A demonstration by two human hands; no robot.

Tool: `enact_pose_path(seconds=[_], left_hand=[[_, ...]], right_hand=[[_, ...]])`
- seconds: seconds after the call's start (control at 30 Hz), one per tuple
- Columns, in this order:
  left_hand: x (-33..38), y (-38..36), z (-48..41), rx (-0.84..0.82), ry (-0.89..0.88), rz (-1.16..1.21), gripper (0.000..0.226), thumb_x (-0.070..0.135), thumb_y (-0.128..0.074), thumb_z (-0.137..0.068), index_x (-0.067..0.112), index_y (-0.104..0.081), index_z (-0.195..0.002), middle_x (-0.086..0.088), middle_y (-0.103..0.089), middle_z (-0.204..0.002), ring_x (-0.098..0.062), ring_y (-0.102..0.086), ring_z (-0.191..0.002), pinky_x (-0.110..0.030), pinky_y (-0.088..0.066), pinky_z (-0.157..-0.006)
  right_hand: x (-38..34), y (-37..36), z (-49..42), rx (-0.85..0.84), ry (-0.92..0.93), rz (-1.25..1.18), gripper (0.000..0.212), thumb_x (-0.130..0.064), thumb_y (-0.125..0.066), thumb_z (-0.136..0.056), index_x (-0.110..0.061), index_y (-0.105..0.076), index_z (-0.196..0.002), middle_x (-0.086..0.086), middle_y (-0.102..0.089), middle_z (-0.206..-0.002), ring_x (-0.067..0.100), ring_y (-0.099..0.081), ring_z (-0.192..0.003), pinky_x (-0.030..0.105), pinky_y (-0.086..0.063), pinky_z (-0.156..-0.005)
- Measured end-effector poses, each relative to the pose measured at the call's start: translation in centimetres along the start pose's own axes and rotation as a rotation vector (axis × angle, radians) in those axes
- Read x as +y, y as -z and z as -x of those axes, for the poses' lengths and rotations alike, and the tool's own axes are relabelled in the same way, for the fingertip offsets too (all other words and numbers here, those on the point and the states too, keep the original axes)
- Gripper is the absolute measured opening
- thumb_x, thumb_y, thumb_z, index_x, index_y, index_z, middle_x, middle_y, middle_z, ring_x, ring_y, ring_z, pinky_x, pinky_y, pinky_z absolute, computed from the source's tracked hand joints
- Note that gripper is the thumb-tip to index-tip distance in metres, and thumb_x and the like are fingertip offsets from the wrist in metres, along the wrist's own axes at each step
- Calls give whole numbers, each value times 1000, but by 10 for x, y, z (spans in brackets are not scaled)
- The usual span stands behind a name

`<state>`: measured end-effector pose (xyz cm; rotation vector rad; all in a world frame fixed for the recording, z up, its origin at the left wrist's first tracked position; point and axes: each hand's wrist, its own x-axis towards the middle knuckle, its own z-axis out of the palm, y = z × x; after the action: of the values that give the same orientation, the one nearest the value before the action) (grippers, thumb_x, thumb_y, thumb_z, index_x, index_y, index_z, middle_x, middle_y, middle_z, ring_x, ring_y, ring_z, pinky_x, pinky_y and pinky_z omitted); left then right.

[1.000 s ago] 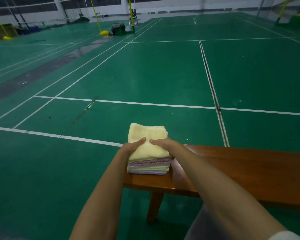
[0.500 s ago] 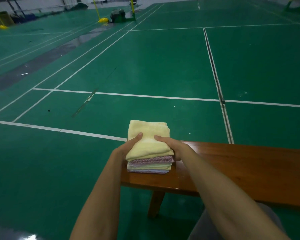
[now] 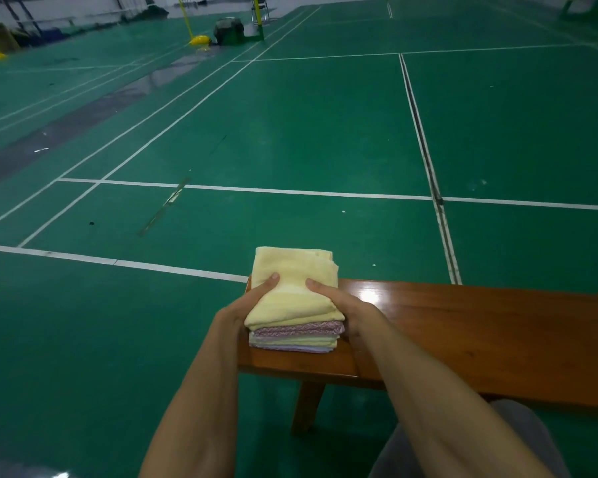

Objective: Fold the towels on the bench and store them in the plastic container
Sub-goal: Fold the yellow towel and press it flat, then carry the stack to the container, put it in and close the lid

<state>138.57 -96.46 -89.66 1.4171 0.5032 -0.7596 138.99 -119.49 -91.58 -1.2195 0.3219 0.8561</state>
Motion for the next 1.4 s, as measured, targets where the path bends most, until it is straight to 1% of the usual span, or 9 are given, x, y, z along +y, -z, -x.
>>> enact_pose_path(seconds=[0.2,0.33,0.5,0.6,0.73,0.9,1.1,1.3,1.4], left_hand=[[-1,-3,0,56,-104,1,106,71,-87,-60,21,-45,-145,-19,-68,-127,-39,-70,-110,-50,-59,-90],[-1,-10,14,-4,-163,29,97,68,-84,-69,19,-48,-144,-20,-68,-128,-40,-67,-116,-57,-53,-100],[12,-31,40,-49,-201,29,87,67,-78,-75,15,-53,-139,-22,-69,-125,-41,-67,-115,-57,-52,-101],[24,-45,54,-58,-239,-29,86,68,-77,-76,15,-53,-139,-19,-70,-124,-39,-68,-114,-55,-52,-103],[38,-67,80,-100,-295,-44,65,61,-65,-89,15,-56,-135,-16,-73,-119,-35,-71,-108,-48,-56,-97],[49,-94,115,-109,-396,-65,56,58,-61,-93,16,-59,-131,-12,-76,-112,-30,-74,-98,-40,-60,-80],[58,-117,151,-128,-522,-60,54,56,-62,-93,17,-60,-130,-10,-75,-115,-28,-73,-101,-41,-60,-86],[64,-145,182,-191,-589,-71,49,52,-62,-94,16,-61,-127,-10,-77,-110,-26,-75,-93,-38,-62,-76],[67,-156,191,-199,-599,-73,50,54,-63,-93,17,-61,-127,-10,-76,-112,-28,-74,-96,-40,-61,-79]], right_hand=[[13,-7,7,60,127,-49,75,-54,-86,-73,-17,-59,-133,16,-74,-115,36,-71,-109,53,-54,-100],[16,-14,20,73,218,-102,70,-49,-85,-76,-18,-59,-133,15,-74,-116,36,-71,-107,54,-55,-98],[-5,-9,53,40,231,-122,59,-47,-75,-85,-15,-58,-131,18,-73,-116,36,-71,-107,47,-58,-94],[-9,-5,74,33,243,-194,62,-54,-73,-85,-15,-58,-132,19,-73,-118,38,-69,-111,51,-54,-100],[-11,-3,101,-21,282,-307,70,-67,-60,-89,-15,-57,-135,21,-71,-122,38,-71,-108,50,-58,-91],[-22,-2,134,-49,356,-304,75,-69,-59,-88,-15,-54,-140,21,-68,-128,40,-66,-116,56,-49,-105],[-31,-3,182,-119,456,-338,68,-59,-61,-91,-12,-55,-140,22,-65,-132,41,-62,-122,56,-48,-104],[-31,2,219,-143,494,-335,72,-65,-61,-90,-12,-58,-139,20,-63,-135,40,-62,-122,59,-44,-108],[-36,7,234,-131,504,-322,75,-65,-62,-90,-13,-55,-143,20,-62,-138,40,-60,-126,59,-43,-109]])
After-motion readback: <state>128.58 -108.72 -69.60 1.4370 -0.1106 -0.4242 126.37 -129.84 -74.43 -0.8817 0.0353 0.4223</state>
